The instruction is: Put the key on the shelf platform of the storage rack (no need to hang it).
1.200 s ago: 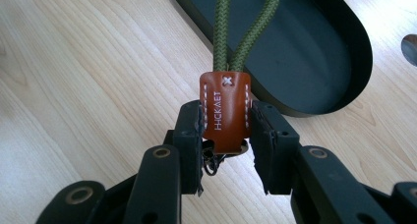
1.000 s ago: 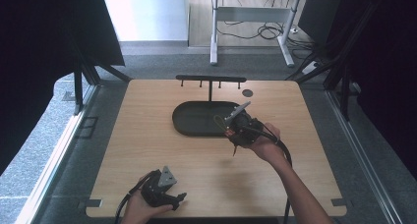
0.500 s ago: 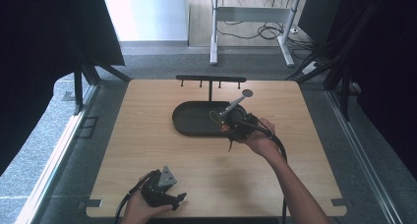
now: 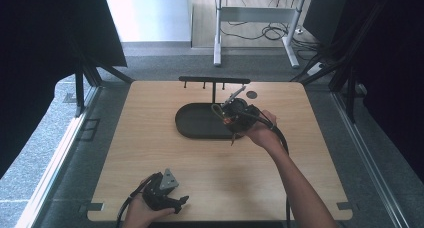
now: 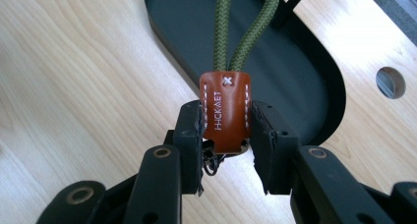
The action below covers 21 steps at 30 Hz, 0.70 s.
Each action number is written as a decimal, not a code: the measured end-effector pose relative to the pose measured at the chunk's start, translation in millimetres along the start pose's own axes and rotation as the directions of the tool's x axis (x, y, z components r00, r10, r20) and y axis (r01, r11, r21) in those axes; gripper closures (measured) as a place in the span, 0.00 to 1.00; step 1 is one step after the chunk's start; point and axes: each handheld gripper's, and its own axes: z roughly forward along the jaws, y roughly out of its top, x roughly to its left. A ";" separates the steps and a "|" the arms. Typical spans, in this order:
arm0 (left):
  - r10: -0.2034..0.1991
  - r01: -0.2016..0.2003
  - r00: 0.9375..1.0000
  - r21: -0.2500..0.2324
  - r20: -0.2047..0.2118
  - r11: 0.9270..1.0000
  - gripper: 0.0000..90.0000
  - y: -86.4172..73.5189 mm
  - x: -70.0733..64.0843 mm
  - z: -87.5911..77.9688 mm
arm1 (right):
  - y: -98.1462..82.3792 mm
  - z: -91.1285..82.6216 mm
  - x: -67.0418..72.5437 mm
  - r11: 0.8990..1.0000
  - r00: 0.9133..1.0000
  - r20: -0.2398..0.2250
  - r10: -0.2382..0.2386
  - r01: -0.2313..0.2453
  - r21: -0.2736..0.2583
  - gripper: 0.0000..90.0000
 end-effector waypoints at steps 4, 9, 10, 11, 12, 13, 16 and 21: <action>-0.001 0.001 1.000 -0.005 -0.001 1.000 0.24 0.0 0.7 -1.9 | 7.7 2.5 -2.3 1.000 1.000 -0.004 0.002 -0.002 0.006 0.75; -0.007 0.007 1.000 -0.012 -0.007 1.000 0.24 -0.9 3.0 -4.5 | 13.0 8.3 -6.9 1.000 1.000 -0.012 0.005 -0.005 0.011 0.75; -0.008 0.008 1.000 -0.013 -0.007 1.000 0.24 -1.1 3.5 -4.9 | 13.6 9.7 -8.1 1.000 1.000 -0.013 0.008 -0.008 0.012 0.75; -0.010 0.010 1.000 -0.013 -0.007 1.000 0.24 -1.3 3.8 -5.3 | 13.6 9.7 -8.1 1.000 1.000 -0.013 0.008 -0.008 0.012 0.75; -0.011 0.011 1.000 -0.014 -0.009 1.000 0.24 -1.5 4.2 -5.7 | 14.8 12.9 -10.6 1.000 1.000 -0.015 0.013 -0.012 0.015 0.75; -0.015 0.015 1.000 -0.015 -0.010 1.000 0.24 -1.8 4.9 -6.1 | 15.3 14.6 -11.9 1.000 1.000 -0.017 0.016 -0.015 0.015 0.75; -0.016 0.016 1.000 -0.015 -0.011 1.000 0.24 -2.2 5.9 -6.8 | 17.2 19.4 -16.2 1.000 0.999 -0.021 0.025 -0.025 0.017 0.75; -0.019 0.019 1.000 -0.015 -0.012 1.000 0.25 -2.7 7.3 -7.5 | 20.5 24.6 -21.4 0.999 0.999 -0.023 0.028 -0.028 0.017 0.75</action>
